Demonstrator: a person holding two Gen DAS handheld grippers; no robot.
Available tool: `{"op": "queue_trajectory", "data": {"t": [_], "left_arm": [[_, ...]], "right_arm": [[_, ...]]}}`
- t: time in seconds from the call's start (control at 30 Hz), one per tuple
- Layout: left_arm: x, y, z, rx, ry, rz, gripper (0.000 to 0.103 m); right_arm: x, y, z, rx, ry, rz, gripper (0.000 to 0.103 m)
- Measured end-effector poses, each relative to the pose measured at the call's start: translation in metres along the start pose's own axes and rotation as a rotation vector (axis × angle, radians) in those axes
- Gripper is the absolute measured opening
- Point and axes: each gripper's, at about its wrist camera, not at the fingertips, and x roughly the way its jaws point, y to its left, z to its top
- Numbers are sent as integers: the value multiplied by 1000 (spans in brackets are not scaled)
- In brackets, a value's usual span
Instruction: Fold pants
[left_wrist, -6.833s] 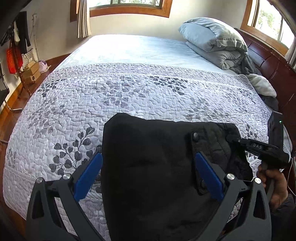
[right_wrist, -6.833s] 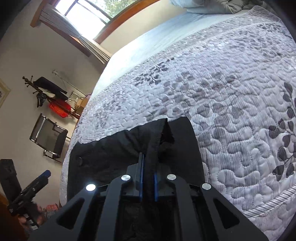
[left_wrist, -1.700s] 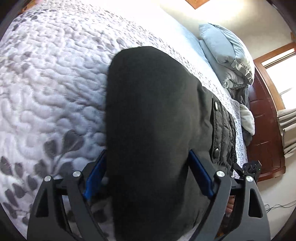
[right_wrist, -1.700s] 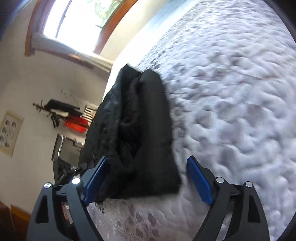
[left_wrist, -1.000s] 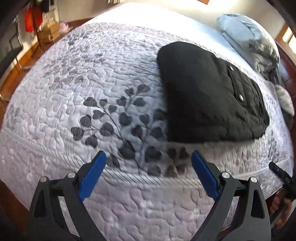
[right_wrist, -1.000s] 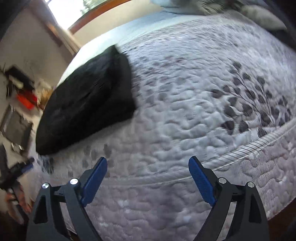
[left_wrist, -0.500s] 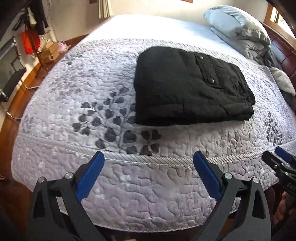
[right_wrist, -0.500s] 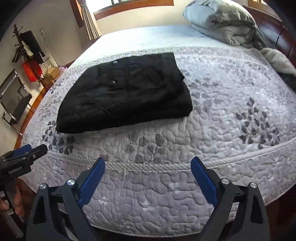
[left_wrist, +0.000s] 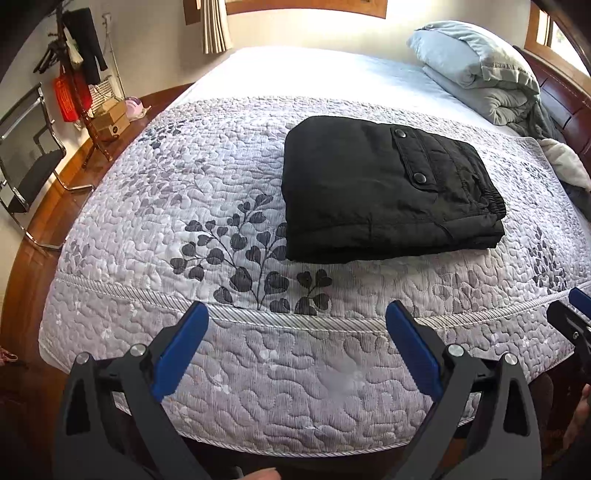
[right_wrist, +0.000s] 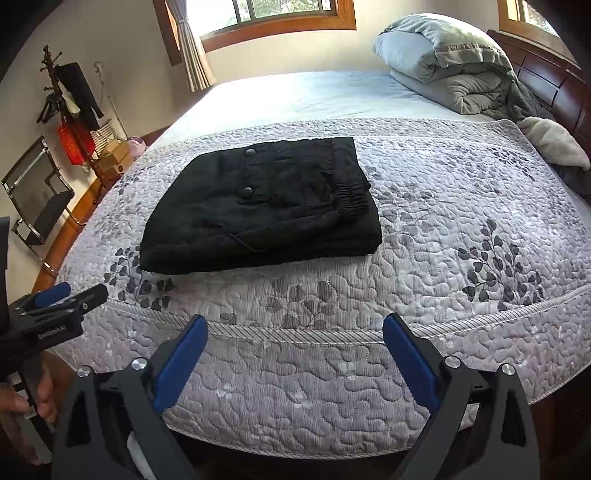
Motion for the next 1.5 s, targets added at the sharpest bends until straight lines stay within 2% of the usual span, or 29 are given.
{"op": "queue_trajectory", "data": {"t": [0.3, 0.83, 1.5], "left_arm": [[2, -10, -3, 29, 14, -1, 96], [-13, -23, -1, 71, -25, 28, 96], [-15, -24, 3, 64, -33, 18, 96]], "right_arm": [[3, -1, -1, 3, 12, -9, 96], [-1, 2, 2, -5, -3, -16, 96], [4, 2, 4, -9, 6, -27, 97]]}}
